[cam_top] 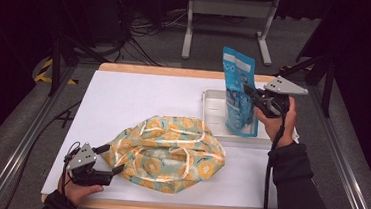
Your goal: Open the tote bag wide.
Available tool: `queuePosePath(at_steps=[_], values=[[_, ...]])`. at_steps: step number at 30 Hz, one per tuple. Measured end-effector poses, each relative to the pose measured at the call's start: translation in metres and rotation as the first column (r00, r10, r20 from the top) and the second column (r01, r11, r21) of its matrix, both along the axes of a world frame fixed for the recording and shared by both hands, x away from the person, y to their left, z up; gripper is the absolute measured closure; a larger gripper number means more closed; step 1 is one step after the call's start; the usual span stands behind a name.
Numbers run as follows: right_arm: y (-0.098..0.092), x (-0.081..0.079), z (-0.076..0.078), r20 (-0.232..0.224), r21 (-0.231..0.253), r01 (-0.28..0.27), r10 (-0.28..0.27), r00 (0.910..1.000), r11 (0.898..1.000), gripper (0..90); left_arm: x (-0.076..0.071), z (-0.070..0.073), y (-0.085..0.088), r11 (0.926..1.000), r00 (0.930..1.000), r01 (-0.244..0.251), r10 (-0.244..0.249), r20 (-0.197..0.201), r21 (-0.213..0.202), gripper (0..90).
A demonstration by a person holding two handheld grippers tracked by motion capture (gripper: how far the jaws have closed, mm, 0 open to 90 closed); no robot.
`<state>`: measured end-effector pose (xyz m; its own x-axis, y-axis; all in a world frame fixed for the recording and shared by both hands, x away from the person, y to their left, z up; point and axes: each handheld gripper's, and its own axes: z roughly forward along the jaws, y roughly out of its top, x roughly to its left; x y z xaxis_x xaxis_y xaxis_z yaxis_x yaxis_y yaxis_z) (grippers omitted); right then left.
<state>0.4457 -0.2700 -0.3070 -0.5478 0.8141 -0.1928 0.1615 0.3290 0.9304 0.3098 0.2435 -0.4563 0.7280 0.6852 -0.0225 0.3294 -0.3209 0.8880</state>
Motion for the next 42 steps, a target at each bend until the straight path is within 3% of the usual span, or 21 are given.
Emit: queuePosePath(at_steps=[3, 8, 13, 15, 23, 27, 35, 42], values=[[-0.002, 0.002, -0.003, 0.009, -0.007, 0.014, -0.014, 0.9999, 1.000, 89.5, 0.000, 0.000, 0.000, 1.0000, 1.0000, 0.001, -0.001, 0.002, -0.001, 15.2], [-0.014, 0.003, -0.008, 0.017, 0.027, 0.030, -0.030, 0.9994, 0.999, 89.4, 0.000, 0.000, 0.000, 1.0000, 1.0000, 0.004, -0.004, 0.004, -0.002, 15.2], [-0.020, -0.003, -0.013, 0.014, 0.039, 0.003, -0.003, 0.9999, 0.999, 89.0, 0.000, 0.000, 0.000, 1.0000, 1.0000, 0.005, -0.005, 0.003, -0.001, 15.1], [-0.021, -0.006, -0.014, 0.018, 0.024, 0.007, -0.007, 0.9998, 1.000, 88.9, 0.000, 0.000, 0.000, 1.0000, 1.0000, 0.004, -0.004, 0.003, -0.001, 15.1], [-0.035, -0.013, -0.020, 0.008, 0.068, 0.029, -0.030, 0.9995, 0.997, 86.4, 0.000, 0.000, 0.000, 1.0000, 1.0000, 0.006, -0.006, 0.001, -0.003, 15.1], [-0.032, -0.014, -0.018, 0.025, 0.023, 0.042, -0.042, 0.9988, 0.999, 88.2, 0.000, 0.000, 0.000, 1.0000, 1.0000, 0.004, -0.004, -0.002, -0.003, 15.2], [-0.028, 0.005, -0.016, 0.022, 0.019, 0.065, -0.065, 0.9976, 0.998, 89.1, 0.001, 0.000, 0.001, 0.9999, 1.0000, 0.006, -0.006, -0.008, -0.010, 15.1], [-0.025, 0.008, -0.016, 0.041, 0.014, 0.077, -0.078, 0.9961, 0.997, 89.2, 0.001, 0.000, 0.002, 0.9998, 1.0000, 0.008, -0.008, -0.003, -0.016, 15.1]])
